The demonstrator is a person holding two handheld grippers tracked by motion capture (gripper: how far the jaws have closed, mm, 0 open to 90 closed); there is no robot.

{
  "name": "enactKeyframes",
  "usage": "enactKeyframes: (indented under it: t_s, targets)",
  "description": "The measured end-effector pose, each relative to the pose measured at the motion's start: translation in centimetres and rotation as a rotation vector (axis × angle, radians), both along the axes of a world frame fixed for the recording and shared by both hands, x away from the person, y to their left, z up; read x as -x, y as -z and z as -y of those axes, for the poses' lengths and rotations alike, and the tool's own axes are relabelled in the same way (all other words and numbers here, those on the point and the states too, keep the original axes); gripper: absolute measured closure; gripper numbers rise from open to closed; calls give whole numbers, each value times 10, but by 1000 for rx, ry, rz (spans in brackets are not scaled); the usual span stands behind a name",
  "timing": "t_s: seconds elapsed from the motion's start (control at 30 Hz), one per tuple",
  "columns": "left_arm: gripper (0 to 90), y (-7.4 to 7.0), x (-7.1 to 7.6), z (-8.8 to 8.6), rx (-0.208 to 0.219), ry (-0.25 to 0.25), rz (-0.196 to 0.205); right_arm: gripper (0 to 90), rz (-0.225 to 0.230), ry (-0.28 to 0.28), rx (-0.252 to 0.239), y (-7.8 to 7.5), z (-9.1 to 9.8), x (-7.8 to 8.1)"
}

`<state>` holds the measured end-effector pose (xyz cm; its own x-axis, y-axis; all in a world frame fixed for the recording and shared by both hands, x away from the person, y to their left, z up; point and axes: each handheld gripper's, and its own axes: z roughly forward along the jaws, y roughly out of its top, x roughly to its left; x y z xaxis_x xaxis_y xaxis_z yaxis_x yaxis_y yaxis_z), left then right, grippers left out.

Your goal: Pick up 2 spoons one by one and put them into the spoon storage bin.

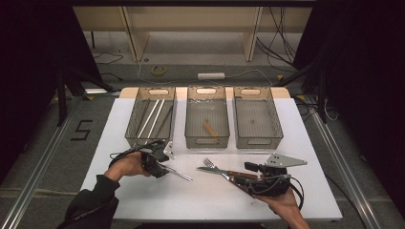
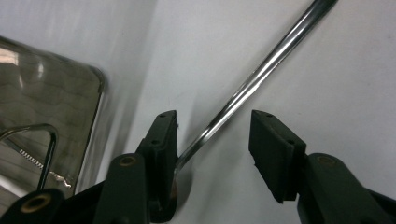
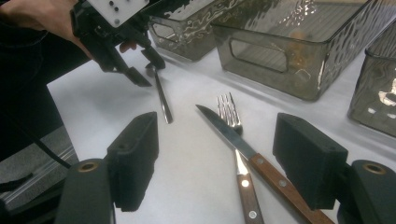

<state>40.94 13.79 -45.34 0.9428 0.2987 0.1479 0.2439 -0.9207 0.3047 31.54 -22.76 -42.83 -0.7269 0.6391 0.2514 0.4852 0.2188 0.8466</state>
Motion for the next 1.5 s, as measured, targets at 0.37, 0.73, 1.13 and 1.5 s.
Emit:
enactKeyframes:
  t_s: [0.37, 0.73, 1.13, 1.5]
  targets:
    - [606, 7, -4, 5, -69, 25, 10, 324, -5, -1, -6, 0, 0, -1]
    - [699, 7, -4, 7, -91, 62, 25, 324, -3, -2, -2, 0, 0, -2]
    - [775, 8, -5, 7, -96, 79, 88, 328, -2, 3, -1, 0, 2, -3]
    - [889, 10, -10, 2, -37, 18, 78, 329, -6, 13, -1, 0, 4, -6]
